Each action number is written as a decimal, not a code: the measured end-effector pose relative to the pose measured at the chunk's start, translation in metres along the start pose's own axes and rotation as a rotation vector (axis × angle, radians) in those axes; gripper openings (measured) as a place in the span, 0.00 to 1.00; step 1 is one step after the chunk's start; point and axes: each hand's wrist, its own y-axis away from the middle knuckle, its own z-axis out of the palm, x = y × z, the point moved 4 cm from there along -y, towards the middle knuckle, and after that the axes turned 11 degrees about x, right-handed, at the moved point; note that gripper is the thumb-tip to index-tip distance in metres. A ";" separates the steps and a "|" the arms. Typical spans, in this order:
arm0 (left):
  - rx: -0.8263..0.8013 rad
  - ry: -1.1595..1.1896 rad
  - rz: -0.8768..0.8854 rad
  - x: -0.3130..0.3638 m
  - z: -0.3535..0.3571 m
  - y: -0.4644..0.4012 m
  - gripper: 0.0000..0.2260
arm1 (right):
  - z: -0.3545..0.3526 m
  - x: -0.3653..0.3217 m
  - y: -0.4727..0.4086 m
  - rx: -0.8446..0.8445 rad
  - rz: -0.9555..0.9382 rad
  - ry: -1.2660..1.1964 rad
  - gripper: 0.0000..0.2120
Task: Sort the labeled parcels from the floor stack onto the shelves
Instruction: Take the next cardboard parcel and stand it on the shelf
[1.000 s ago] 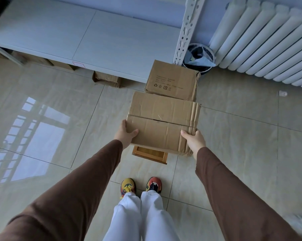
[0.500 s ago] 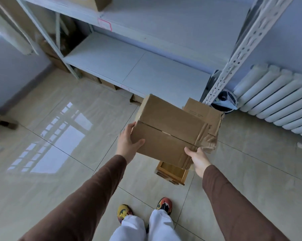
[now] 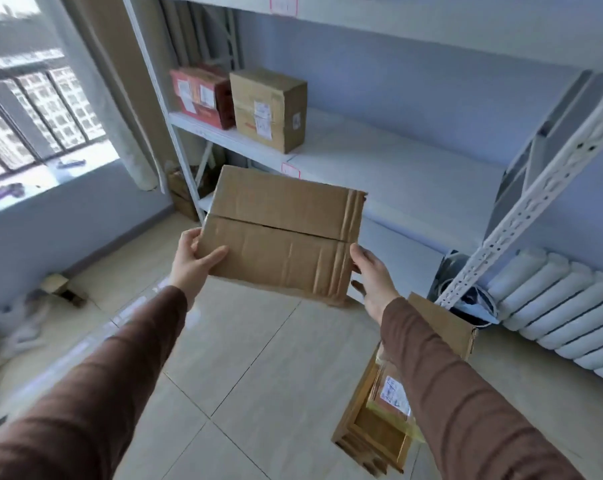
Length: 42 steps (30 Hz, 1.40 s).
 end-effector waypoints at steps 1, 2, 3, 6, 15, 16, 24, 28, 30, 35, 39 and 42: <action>0.017 0.012 0.005 0.014 -0.014 -0.012 0.22 | 0.013 -0.019 0.005 -0.004 -0.045 -0.012 0.17; 0.029 0.022 0.007 0.026 -0.027 -0.024 0.20 | 0.025 -0.038 0.012 -0.010 -0.100 -0.016 0.17; 0.038 0.034 0.006 0.037 -0.040 -0.034 0.19 | 0.037 -0.056 0.019 -0.022 -0.150 -0.023 0.15; 0.037 0.100 0.015 0.071 -0.066 -0.057 0.14 | 0.067 -0.100 0.036 -0.066 -0.273 -0.046 0.12; -0.007 0.269 -0.001 0.137 -0.093 -0.089 0.14 | 0.115 -0.187 0.070 -0.202 -0.483 -0.180 0.17; 0.004 0.274 0.001 0.143 -0.093 -0.092 0.13 | 0.119 -0.195 0.070 -0.214 -0.500 -0.193 0.17; -0.020 0.337 0.096 0.205 -0.077 -0.134 0.17 | 0.138 -0.287 0.031 -0.208 -0.618 -0.286 0.18; -0.041 0.408 0.164 0.261 -0.057 -0.152 0.16 | 0.145 -0.354 0.010 -0.233 -0.656 -0.286 0.18; -0.036 0.436 0.193 0.289 -0.049 -0.160 0.17 | 0.151 -0.387 0.002 -0.265 -0.684 -0.280 0.19; -0.039 0.450 0.358 0.342 -0.038 -0.178 0.29 | 0.174 -0.456 -0.006 -0.281 -0.756 -0.236 0.20; -0.020 0.395 0.460 0.366 -0.035 -0.191 0.39 | 0.191 -0.491 -0.006 -0.301 -0.780 -0.188 0.13; -0.034 0.279 0.494 0.377 -0.035 -0.209 0.57 | 0.203 -0.511 -0.008 -0.297 -0.804 -0.168 0.12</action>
